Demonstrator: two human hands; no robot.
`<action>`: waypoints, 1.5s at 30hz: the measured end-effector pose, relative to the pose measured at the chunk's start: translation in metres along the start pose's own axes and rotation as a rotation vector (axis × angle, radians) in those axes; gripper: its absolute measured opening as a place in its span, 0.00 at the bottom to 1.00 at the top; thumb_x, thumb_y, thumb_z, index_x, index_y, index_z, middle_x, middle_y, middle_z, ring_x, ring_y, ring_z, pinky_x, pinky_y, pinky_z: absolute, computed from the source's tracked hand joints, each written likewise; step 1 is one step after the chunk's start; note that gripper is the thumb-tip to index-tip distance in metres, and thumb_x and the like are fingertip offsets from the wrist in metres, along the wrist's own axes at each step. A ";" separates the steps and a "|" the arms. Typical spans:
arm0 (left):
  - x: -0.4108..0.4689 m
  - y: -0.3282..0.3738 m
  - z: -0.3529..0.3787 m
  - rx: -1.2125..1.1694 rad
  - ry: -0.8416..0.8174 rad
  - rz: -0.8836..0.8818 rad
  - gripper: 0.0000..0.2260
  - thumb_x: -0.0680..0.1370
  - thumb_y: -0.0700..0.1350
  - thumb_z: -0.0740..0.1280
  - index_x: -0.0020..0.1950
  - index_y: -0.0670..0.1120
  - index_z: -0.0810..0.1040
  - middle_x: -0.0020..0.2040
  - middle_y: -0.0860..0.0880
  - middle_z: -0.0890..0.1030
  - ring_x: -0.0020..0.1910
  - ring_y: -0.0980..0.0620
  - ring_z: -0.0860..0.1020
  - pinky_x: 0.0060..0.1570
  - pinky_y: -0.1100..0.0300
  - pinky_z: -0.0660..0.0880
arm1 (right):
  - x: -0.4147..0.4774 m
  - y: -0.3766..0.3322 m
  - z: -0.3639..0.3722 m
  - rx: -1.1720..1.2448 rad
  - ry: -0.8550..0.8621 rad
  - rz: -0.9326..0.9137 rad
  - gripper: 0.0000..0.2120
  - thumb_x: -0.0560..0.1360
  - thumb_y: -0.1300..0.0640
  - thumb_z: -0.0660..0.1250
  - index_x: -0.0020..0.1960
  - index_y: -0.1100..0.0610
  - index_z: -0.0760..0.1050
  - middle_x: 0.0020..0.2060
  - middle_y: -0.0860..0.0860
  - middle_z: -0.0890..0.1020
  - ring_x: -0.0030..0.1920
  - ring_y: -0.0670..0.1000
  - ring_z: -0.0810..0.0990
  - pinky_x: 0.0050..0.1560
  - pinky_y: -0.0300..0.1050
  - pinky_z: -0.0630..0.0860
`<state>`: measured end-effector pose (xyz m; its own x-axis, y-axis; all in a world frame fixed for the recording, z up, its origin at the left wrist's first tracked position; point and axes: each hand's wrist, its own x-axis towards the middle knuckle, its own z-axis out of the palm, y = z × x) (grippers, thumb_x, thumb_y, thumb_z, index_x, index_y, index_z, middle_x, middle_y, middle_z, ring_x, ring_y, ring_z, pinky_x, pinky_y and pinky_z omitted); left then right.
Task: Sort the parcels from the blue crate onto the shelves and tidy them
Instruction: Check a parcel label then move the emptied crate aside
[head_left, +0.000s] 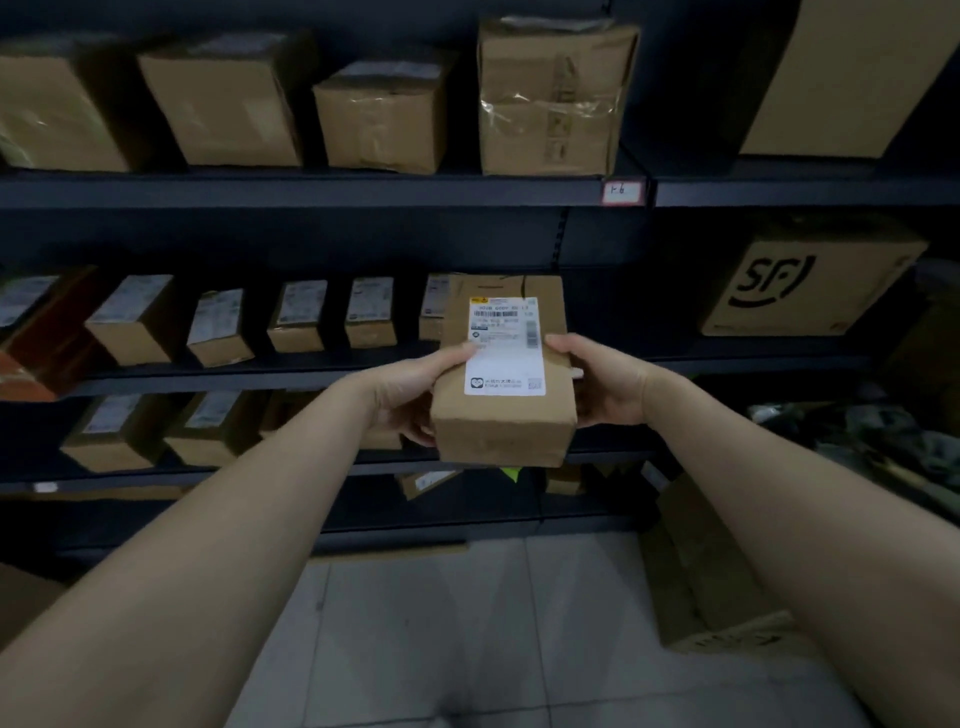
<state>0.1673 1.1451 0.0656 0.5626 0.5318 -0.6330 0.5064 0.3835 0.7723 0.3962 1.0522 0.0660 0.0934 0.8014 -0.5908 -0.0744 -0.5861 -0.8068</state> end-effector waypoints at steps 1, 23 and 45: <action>0.010 0.006 0.001 0.015 -0.018 -0.003 0.36 0.64 0.72 0.67 0.64 0.52 0.73 0.59 0.42 0.79 0.57 0.40 0.78 0.60 0.41 0.72 | 0.006 0.000 -0.008 0.020 0.024 -0.007 0.23 0.74 0.38 0.64 0.62 0.51 0.75 0.59 0.57 0.80 0.59 0.59 0.79 0.57 0.55 0.77; 0.194 0.081 0.002 -0.259 0.139 0.039 0.15 0.77 0.59 0.61 0.55 0.50 0.76 0.55 0.45 0.80 0.56 0.45 0.78 0.60 0.47 0.72 | 0.177 -0.060 -0.098 0.168 0.120 -0.027 0.22 0.78 0.39 0.60 0.62 0.53 0.76 0.54 0.56 0.84 0.55 0.56 0.82 0.59 0.55 0.77; 0.272 0.093 0.003 -0.411 0.416 0.129 0.13 0.81 0.48 0.60 0.62 0.42 0.74 0.57 0.43 0.79 0.48 0.46 0.78 0.42 0.56 0.76 | 0.253 -0.071 -0.110 0.002 0.276 -0.019 0.17 0.83 0.47 0.55 0.58 0.58 0.75 0.56 0.58 0.80 0.56 0.57 0.79 0.61 0.53 0.75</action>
<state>0.3697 1.3237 -0.0349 0.2581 0.8127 -0.5224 0.1096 0.5126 0.8516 0.5338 1.2835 -0.0266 0.3615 0.7497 -0.5544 -0.0717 -0.5705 -0.8182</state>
